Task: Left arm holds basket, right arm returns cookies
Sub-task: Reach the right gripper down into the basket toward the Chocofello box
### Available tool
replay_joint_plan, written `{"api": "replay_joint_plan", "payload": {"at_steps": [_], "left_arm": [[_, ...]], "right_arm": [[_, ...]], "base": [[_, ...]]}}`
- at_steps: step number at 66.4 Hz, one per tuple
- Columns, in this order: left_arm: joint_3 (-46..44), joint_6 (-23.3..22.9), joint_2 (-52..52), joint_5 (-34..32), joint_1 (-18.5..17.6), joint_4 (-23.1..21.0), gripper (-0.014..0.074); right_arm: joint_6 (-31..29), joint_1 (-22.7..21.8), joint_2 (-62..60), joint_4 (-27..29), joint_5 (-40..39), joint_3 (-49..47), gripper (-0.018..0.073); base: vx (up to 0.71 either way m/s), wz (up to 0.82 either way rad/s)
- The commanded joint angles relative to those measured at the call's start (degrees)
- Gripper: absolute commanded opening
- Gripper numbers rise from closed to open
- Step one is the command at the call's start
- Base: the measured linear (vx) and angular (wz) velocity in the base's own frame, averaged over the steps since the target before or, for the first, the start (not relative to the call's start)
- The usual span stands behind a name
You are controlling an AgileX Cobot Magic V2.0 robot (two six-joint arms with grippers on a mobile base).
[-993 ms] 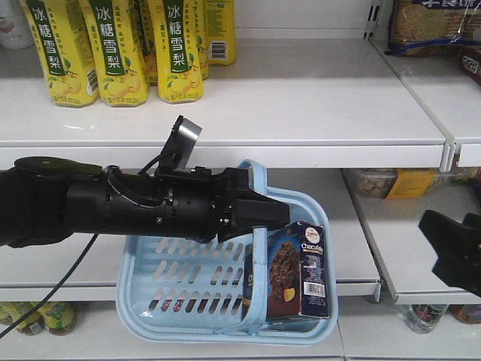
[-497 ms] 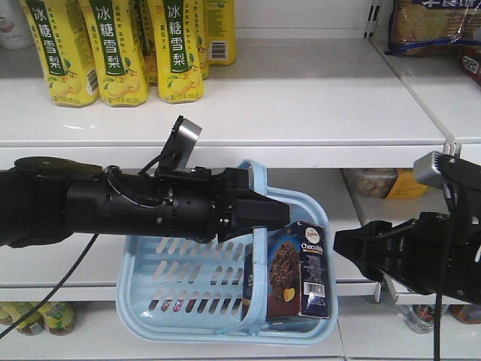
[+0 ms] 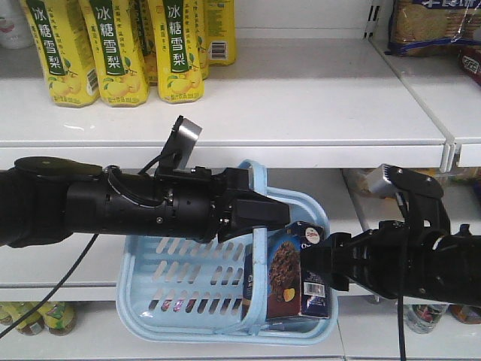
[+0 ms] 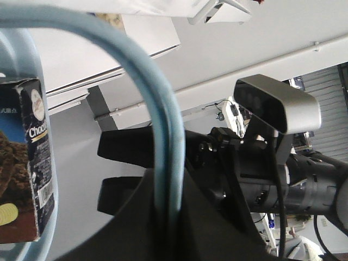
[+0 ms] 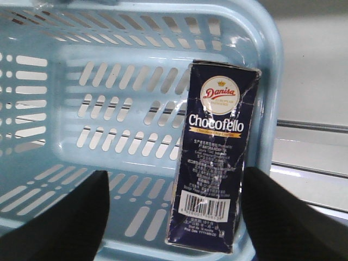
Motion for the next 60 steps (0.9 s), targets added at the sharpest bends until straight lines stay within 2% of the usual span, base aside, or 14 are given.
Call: {"api": "replay_joint_plan", "payload": {"at_steps": [1, 17, 40, 60], "left_arm": [[-2.1, 0.7, -2.7, 2.4, -0.2, -6.6, -0.0006], [-2.1, 0.7, -2.7, 2.4, -0.2, -6.6, -0.0006], [-2.1, 0.7, -2.7, 2.4, -0.2, -6.6, -0.0006], [-2.1, 0.7, -2.7, 2.4, -0.2, -6.6, -0.0006]], "right_arm": [[-1.1, 0.0, 0.7, 1.7, -3.0, -2.0, 0.0502], [-2.1, 0.0, 4.2, 1.8, -3.2, -2.0, 0.0502], [-9.4, 0.0, 4.5, 8.1, -4.2, -2.0, 0.0502], [-11.2, 0.0, 4.5, 9.2, -5.7, -2.0, 0.0503]], "base": [[0.0, 0.0], [0.0, 0.0], [0.0, 0.0], [0.0, 0.0]]}}
